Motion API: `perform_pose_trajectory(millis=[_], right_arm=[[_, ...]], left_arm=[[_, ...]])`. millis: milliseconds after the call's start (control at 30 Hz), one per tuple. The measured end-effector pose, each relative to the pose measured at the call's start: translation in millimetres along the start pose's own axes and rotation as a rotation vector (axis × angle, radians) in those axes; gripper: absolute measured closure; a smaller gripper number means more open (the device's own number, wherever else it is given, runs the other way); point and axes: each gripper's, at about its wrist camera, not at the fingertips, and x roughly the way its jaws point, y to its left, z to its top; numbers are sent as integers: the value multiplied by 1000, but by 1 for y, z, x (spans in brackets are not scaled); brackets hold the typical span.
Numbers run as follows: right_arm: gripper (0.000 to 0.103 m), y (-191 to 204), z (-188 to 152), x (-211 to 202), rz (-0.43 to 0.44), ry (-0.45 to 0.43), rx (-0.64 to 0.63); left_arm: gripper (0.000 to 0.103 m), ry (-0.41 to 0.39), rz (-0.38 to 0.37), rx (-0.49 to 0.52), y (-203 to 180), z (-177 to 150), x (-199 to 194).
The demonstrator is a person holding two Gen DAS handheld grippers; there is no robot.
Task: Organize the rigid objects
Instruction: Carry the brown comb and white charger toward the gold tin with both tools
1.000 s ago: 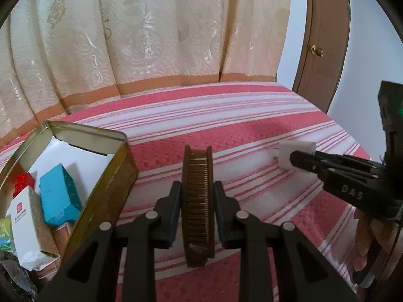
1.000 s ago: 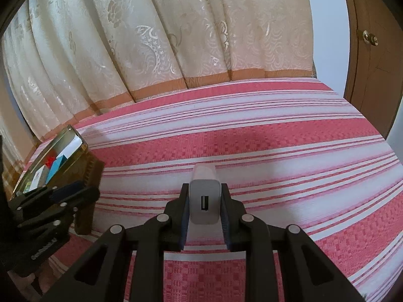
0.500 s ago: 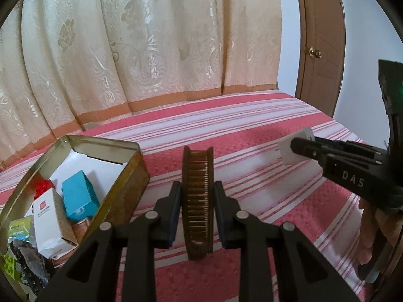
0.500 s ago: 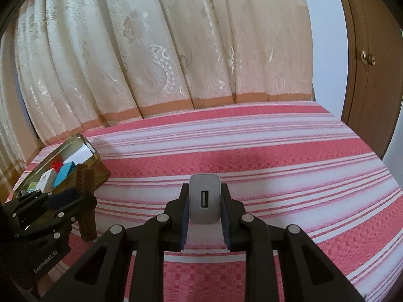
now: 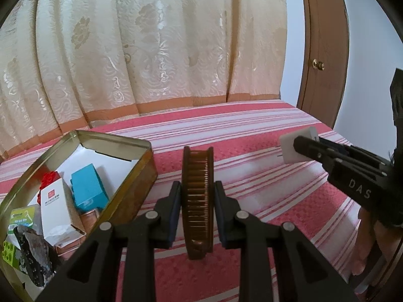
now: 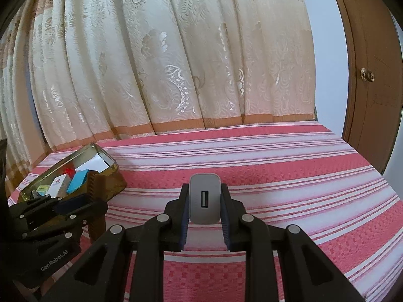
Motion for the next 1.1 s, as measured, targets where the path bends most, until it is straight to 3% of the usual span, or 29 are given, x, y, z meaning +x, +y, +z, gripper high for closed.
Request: perform_pose_trajectory(millis=[567,1100], right_arm=[[79,13,-4,-9,31,-21,-7],[79,33,-7,-18,49,-52,-36]], left_arm=[[79,-37,3,-96,22,-11,-19],[79,-64,26,-89,23,-15,-30]])
